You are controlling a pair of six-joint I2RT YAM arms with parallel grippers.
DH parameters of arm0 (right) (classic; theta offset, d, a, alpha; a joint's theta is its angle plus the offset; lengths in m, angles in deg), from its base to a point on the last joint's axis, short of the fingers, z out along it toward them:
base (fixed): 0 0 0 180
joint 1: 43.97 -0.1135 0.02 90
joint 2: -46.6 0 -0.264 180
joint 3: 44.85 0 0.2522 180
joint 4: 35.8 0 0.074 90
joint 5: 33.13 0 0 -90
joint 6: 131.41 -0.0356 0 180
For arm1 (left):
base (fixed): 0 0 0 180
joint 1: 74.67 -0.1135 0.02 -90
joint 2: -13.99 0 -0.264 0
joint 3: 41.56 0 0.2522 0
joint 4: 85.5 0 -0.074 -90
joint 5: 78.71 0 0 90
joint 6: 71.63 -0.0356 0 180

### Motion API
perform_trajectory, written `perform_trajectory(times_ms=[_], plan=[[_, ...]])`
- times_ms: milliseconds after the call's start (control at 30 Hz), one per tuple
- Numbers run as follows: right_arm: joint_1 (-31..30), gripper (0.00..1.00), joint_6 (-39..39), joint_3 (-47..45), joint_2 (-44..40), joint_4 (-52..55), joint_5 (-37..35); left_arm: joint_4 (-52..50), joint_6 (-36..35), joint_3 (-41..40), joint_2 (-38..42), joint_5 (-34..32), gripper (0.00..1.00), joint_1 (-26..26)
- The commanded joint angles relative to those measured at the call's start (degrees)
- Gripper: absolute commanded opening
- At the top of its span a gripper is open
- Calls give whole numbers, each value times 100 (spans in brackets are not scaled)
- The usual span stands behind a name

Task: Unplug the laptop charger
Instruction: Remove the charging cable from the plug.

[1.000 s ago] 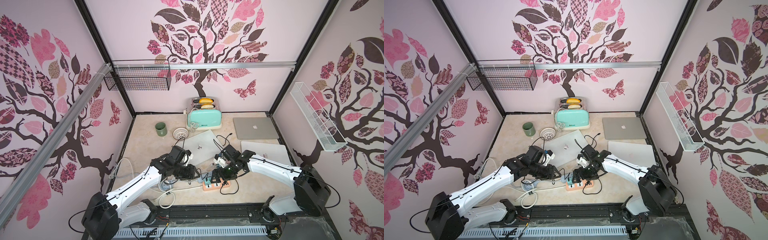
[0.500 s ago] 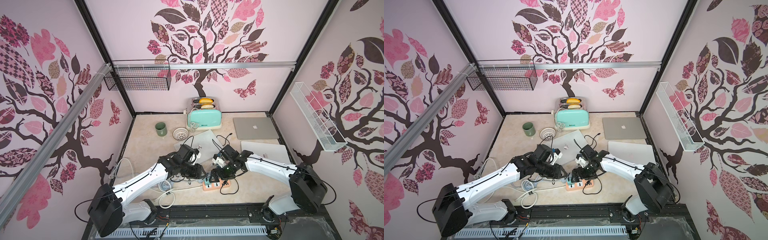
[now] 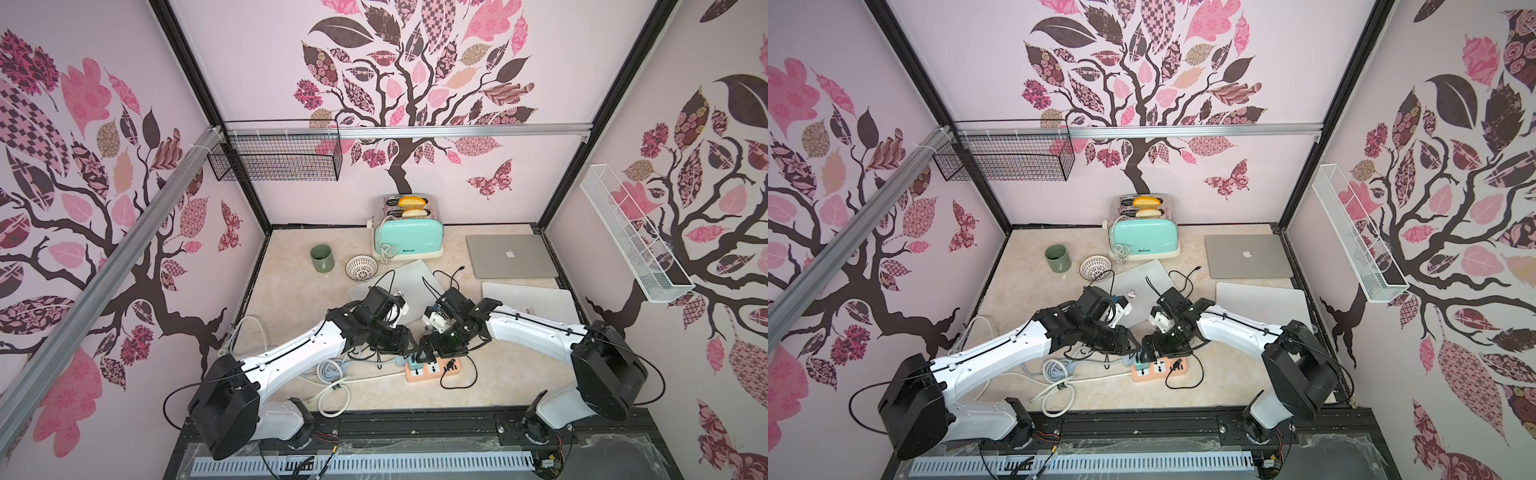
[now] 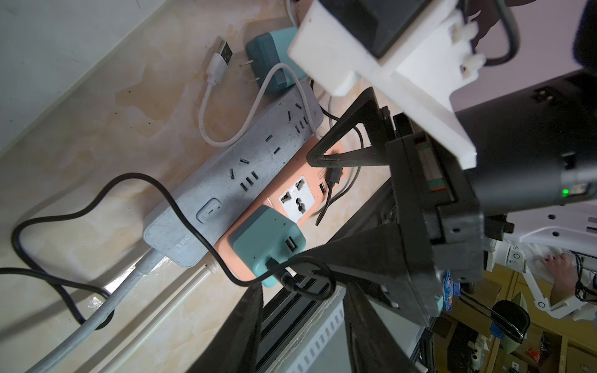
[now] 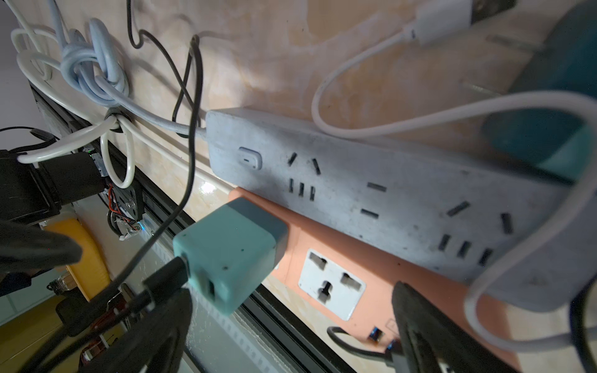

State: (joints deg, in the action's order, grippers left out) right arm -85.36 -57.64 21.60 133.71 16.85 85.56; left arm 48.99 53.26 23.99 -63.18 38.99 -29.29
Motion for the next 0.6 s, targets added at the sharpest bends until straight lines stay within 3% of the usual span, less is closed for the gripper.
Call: perform_trajectory(times_ms=[0, 567], plan=[[-1, 100, -21, -56, 216, 125, -302, 151, -154, 109, -137, 24, 43, 67], [-8, 100, 202, -237, 314, 231, -284, 170, -251, 206, -96, 153, 5, 93]])
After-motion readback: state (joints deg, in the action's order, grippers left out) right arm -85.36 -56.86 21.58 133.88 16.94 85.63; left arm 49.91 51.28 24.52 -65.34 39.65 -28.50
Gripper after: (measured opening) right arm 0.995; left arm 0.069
